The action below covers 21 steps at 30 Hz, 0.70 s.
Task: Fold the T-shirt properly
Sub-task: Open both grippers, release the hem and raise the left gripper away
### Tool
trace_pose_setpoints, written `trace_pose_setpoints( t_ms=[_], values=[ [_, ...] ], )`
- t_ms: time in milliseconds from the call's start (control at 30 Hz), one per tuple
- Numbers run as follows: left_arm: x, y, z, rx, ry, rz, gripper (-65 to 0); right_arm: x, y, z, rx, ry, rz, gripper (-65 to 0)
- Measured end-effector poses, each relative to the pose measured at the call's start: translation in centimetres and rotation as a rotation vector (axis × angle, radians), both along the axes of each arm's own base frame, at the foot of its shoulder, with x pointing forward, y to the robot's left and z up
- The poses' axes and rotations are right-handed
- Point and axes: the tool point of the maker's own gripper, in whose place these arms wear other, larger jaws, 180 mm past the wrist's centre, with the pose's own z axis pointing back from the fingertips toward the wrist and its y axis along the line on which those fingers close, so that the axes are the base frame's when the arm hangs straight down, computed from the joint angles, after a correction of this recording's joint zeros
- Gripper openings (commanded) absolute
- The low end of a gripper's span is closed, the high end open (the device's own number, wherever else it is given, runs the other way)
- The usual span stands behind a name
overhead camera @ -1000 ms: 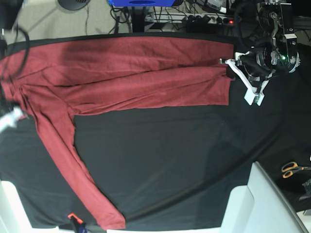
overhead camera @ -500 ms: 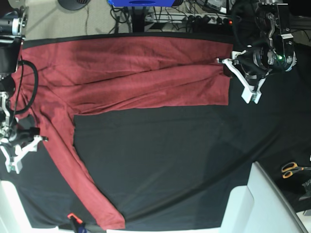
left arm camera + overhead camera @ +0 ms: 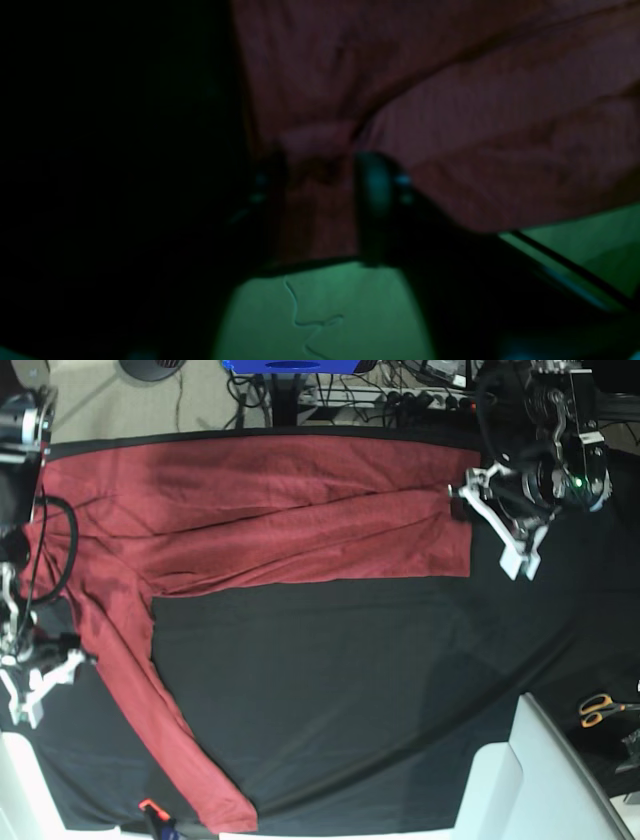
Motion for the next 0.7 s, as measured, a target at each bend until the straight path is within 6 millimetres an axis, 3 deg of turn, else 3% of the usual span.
trace_pose_setpoints(
  t_ms=[100,167,300,433,567,700],
  values=[
    [1.1,-0.1,0.7,-0.012,-0.034,0.002,-15.3,1.3,-0.8,-0.6,0.018,-0.01,-0.033,-35.0],
    [1.5,0.0,0.9,-0.009,-0.042,0.007,-11.4,1.9,-0.8,-1.4,0.034,0.006,-0.02,-35.0],
    [2.1,3.8,2.3,0.007,-0.097,0.142,-12.7,3.2,0.2,-3.3,0.011,0.048,0.065,-35.0],
    [1.1,7.1,3.4,-0.014,-0.126,0.266,-12.5,4.4,0.6,-4.5,-0.021,0.028,0.099,-35.0],
    [-1.4,10.4,4.2,-0.011,-0.126,0.339,-12.5,3.7,-0.7,-5.8,-0.035,0.042,0.064,-35.0],
    [-3.2,11.8,4.8,-0.036,-0.129,0.387,-12.5,2.8,-1.0,-7.1,-0.03,0.026,0.043,-35.0]
  ],
)
